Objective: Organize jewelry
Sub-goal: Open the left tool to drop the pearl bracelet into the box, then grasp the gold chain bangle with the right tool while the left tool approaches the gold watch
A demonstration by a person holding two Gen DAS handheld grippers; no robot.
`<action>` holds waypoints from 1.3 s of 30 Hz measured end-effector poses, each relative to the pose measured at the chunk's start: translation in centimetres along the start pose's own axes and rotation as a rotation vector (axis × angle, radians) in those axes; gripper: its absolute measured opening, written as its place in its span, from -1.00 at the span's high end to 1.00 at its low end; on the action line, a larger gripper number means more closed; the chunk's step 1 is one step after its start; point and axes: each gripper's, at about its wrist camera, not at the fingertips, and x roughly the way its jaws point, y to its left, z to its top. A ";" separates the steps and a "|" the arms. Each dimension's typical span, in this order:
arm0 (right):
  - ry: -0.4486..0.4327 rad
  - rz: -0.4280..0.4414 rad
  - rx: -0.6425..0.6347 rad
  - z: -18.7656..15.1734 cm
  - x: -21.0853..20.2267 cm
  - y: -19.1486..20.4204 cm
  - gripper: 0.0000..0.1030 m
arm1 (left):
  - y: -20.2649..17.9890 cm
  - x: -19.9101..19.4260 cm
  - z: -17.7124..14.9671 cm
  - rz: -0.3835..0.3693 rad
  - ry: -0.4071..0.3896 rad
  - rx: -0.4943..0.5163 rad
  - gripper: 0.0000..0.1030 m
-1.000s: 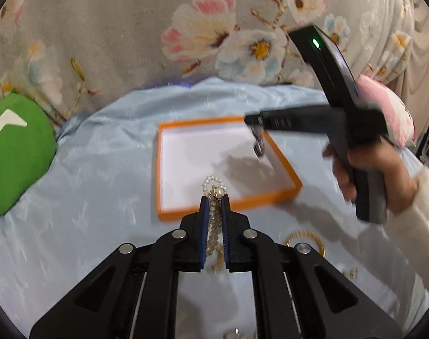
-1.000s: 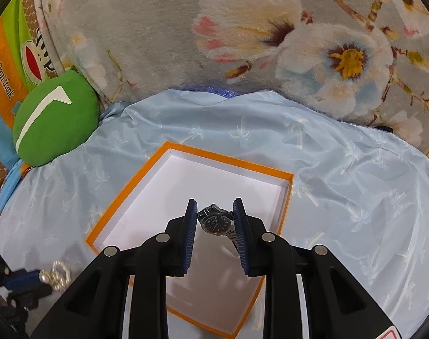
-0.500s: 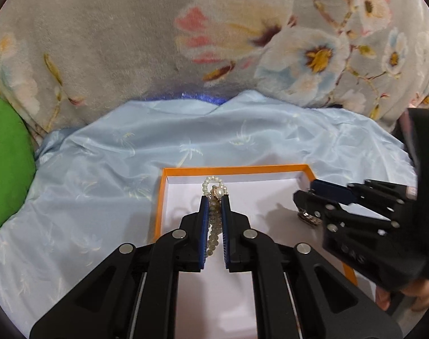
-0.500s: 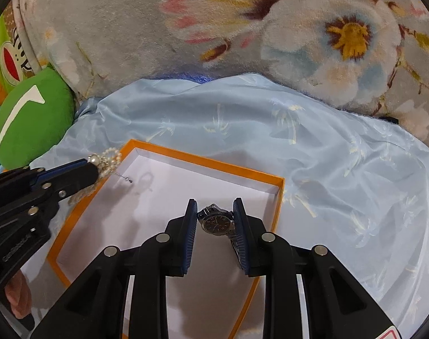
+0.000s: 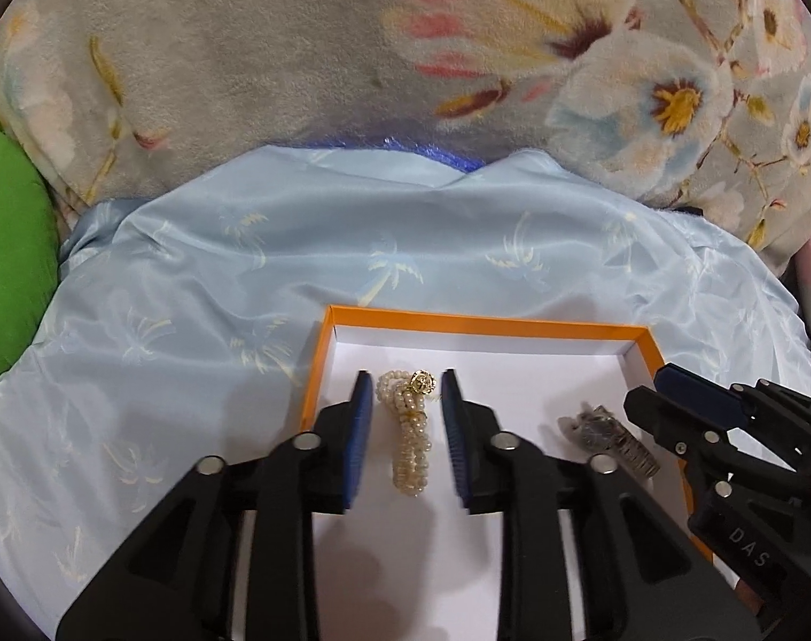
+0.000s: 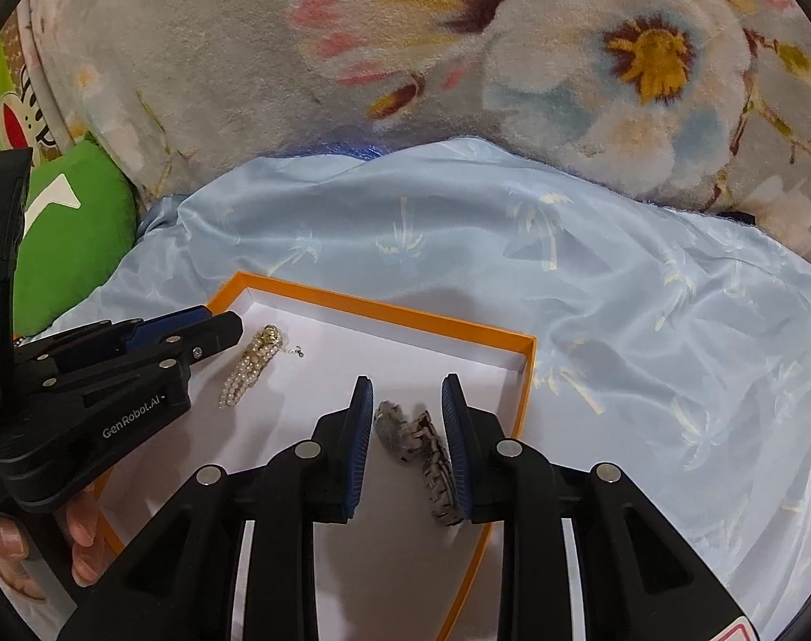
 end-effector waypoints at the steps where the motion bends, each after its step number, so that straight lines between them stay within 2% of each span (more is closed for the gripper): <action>1: -0.003 0.002 -0.001 0.0 -0.4 0.1 0.50 | 0.0 -0.4 0.0 0.000 -0.007 0.001 0.43; 4: -0.004 0.010 0.003 -0.4 -1.8 0.3 0.50 | -0.1 -2.0 -0.2 -0.001 -0.021 -0.002 0.43; 8: -0.006 0.025 0.025 -1.9 -4.7 0.7 0.49 | -0.4 -4.9 -1.3 0.032 -0.039 0.012 0.43; 11: -0.008 0.005 0.032 -3.8 -7.1 1.0 0.35 | -0.4 -7.6 -3.0 0.062 -0.040 0.016 0.43; 14: 0.000 -0.005 0.035 -6.5 -9.6 1.3 0.28 | -0.2 -10.0 -5.5 0.085 -0.030 0.003 0.41; 17: 0.021 0.012 0.057 -9.6 -11.7 1.3 0.27 | 0.4 -11.8 -8.5 0.085 0.006 -0.024 0.24; 22: 0.041 0.007 0.088 -14.3 -14.3 1.5 0.28 | 1.8 -13.8 -13.4 0.105 0.058 -0.093 0.23; 26: 0.063 0.000 0.099 -17.6 -15.1 2.1 0.26 | 2.9 -15.1 -16.7 0.089 0.089 -0.165 0.18; 29: 0.066 0.001 0.119 -19.1 -15.0 2.6 0.03 | 3.3 -15.5 -18.2 0.114 0.086 -0.195 0.07; 31: 0.072 0.008 0.130 -19.5 -14.7 3.0 -0.03 | 3.4 -15.7 -18.7 0.122 0.079 -0.204 0.02; 33: 0.073 0.022 0.140 -19.6 -14.5 3.3 -0.14 | 3.6 -16.0 -19.1 0.115 0.059 -0.225 -0.16; 39: 0.081 0.004 0.113 -19.5 -13.3 5.0 -0.22 | 3.2 -15.9 -19.2 0.121 0.041 -0.207 -0.18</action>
